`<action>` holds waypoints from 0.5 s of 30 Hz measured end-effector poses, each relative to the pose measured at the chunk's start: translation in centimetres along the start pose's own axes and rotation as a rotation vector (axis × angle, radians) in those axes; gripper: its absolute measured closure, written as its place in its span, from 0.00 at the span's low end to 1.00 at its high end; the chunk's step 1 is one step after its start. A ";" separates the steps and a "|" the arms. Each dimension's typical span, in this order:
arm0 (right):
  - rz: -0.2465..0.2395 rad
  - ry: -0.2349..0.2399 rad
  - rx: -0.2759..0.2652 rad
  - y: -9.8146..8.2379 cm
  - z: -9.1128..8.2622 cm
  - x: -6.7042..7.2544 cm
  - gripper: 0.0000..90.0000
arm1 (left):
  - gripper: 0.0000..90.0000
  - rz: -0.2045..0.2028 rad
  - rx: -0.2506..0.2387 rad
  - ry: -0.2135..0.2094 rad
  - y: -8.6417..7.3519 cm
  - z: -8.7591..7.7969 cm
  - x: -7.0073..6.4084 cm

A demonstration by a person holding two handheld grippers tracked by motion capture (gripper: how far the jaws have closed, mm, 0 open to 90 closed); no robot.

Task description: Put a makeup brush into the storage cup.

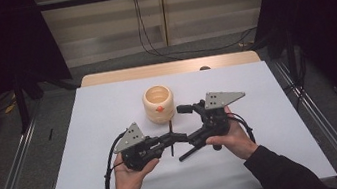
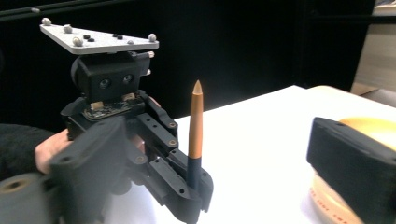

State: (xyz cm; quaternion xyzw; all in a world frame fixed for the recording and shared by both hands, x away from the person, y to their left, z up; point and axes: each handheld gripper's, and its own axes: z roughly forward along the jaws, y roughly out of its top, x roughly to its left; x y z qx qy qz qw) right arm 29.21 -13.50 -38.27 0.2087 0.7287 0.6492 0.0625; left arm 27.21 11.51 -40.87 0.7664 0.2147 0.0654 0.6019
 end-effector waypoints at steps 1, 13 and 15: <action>-0.003 -0.003 -0.002 0.0 0.0 0.0 0.00 | 0.93 -0.001 -0.002 -0.002 0.0 0.0 0.0; -0.040 -0.107 0.003 -0.7 -1.4 0.4 0.00 | 0.93 0.007 -0.008 0.034 0.7 -0.8 0.4; -0.036 -0.126 0.017 -0.9 -1.9 0.3 0.00 | 0.93 0.006 -0.004 0.042 0.8 -1.0 0.5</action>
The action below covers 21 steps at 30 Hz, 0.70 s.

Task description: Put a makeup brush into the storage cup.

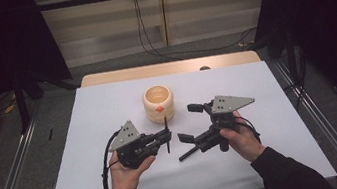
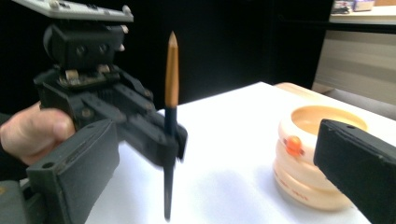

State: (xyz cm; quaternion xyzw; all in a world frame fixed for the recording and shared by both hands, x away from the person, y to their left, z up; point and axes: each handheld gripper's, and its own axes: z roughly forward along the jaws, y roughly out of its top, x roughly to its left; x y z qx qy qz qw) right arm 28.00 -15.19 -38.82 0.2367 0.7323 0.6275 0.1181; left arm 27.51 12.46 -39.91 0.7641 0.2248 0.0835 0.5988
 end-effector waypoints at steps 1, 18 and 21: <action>0.004 -0.012 0.003 -0.2 -0.2 -0.1 0.00 | 0.93 -0.004 -0.006 0.002 0.1 -0.1 0.0; 0.021 -0.154 0.002 -2.2 -5.6 -0.9 0.00 | 0.93 -0.001 -0.021 0.032 1.7 -0.6 0.9; 0.027 -0.161 0.010 -2.8 -6.4 -0.8 0.00 | 0.93 0.009 -0.029 0.042 2.2 -0.7 1.0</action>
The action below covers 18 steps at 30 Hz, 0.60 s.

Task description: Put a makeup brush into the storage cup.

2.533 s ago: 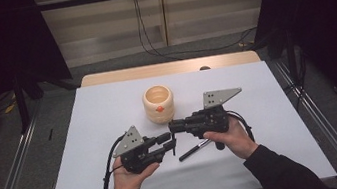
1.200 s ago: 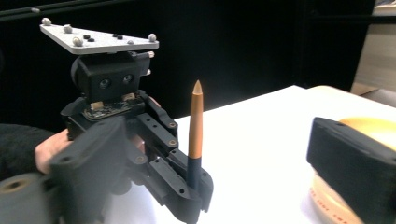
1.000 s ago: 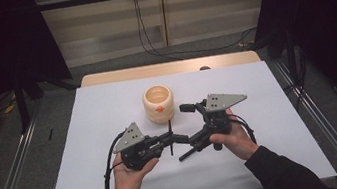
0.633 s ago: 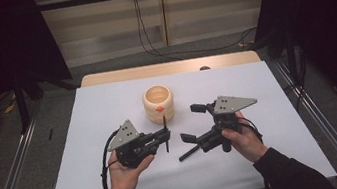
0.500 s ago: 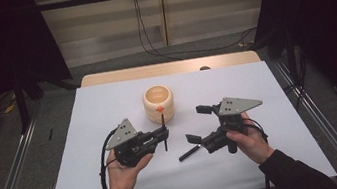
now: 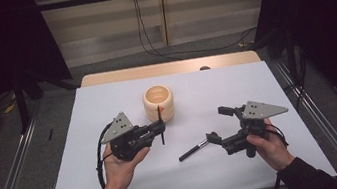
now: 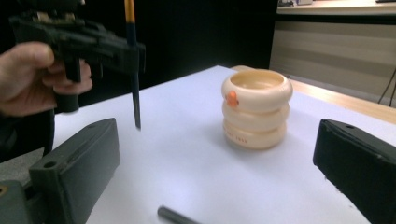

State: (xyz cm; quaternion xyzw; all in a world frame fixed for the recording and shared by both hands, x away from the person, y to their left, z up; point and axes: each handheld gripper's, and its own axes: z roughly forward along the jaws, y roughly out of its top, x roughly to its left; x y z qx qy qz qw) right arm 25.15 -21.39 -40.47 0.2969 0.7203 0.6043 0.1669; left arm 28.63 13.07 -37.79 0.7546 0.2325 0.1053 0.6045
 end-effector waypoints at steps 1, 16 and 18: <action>-0.006 -0.011 0.010 -0.2 -0.3 0.0 0.00 | 0.93 -0.008 -0.017 -0.017 0.1 0.0 0.1; 0.013 -0.113 0.025 -2.7 -4.7 -1.0 0.00 | 0.93 -0.012 -0.018 0.047 1.1 -0.1 2.0; 0.019 -0.118 0.028 -3.1 -5.2 -0.9 0.00 | 0.93 0.002 -0.017 0.048 1.3 0.1 2.2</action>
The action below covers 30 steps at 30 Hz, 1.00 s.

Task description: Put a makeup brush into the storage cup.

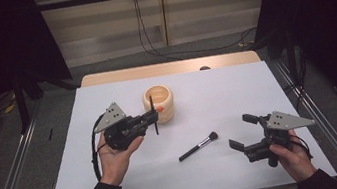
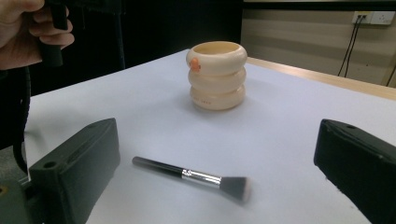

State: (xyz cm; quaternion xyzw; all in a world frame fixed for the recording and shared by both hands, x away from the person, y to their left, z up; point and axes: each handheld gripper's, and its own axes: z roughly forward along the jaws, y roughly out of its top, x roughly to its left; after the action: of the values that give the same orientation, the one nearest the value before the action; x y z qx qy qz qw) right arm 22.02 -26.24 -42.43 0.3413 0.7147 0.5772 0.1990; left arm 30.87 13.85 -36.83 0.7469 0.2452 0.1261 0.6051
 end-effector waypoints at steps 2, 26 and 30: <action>-0.002 -0.008 0.008 -0.4 -0.5 0.1 0.00 | 0.93 -0.020 0.004 0.018 0.1 0.2 0.3; 0.025 -0.071 0.040 -2.4 -2.5 -0.1 0.00 | 0.93 0.010 0.011 0.067 2.2 3.0 3.1; 0.021 -0.050 0.038 -2.3 -2.6 -0.1 0.00 | 0.93 0.018 0.016 0.061 2.6 3.8 3.6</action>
State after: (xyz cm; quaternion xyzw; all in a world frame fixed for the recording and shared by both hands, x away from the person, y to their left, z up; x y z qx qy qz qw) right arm 19.76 -28.31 -44.02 0.3665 0.7170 0.5568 0.2041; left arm 36.35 12.11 -35.60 0.7497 0.2576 0.1524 0.5902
